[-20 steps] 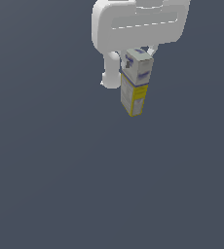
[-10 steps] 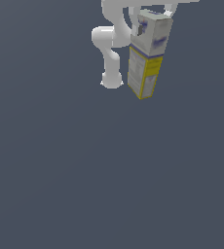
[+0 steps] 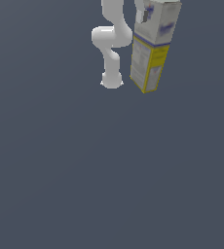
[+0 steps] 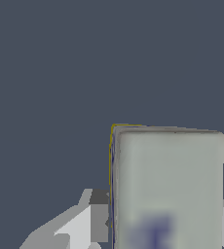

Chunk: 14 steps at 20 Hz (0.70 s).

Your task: Pick up the object and move it to a goal position.

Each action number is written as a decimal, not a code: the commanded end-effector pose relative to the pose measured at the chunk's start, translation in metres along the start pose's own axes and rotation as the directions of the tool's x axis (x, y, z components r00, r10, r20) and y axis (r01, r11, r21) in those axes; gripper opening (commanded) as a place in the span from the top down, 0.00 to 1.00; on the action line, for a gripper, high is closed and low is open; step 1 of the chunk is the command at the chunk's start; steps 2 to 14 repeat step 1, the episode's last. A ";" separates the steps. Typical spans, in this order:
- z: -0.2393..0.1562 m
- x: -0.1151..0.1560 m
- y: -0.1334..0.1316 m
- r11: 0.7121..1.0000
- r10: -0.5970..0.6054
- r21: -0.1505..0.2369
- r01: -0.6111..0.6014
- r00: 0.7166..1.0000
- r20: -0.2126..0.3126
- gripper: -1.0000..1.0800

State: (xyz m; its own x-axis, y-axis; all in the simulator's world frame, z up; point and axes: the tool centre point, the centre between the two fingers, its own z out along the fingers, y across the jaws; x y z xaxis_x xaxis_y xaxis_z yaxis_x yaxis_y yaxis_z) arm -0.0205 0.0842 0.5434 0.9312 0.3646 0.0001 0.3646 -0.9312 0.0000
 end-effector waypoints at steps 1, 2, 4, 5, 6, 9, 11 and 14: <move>-0.001 0.000 0.000 1.000 0.000 0.000 0.000 1.000 0.000 1.00; -0.001 0.000 0.000 1.000 0.000 0.000 0.000 1.000 0.000 1.00; -0.001 0.000 0.000 1.000 0.000 0.000 0.000 1.000 0.000 1.00; -0.001 0.000 0.000 1.000 0.000 0.000 0.000 1.000 0.000 1.00; -0.001 0.000 0.000 1.000 0.000 0.000 0.000 1.000 0.000 1.00; -0.001 0.000 0.000 1.000 0.000 0.000 0.000 1.000 0.000 1.00; -0.001 0.000 0.000 1.000 0.000 0.000 0.000 1.000 0.000 1.00; -0.001 0.000 0.000 1.000 0.000 0.000 0.000 1.000 0.000 1.00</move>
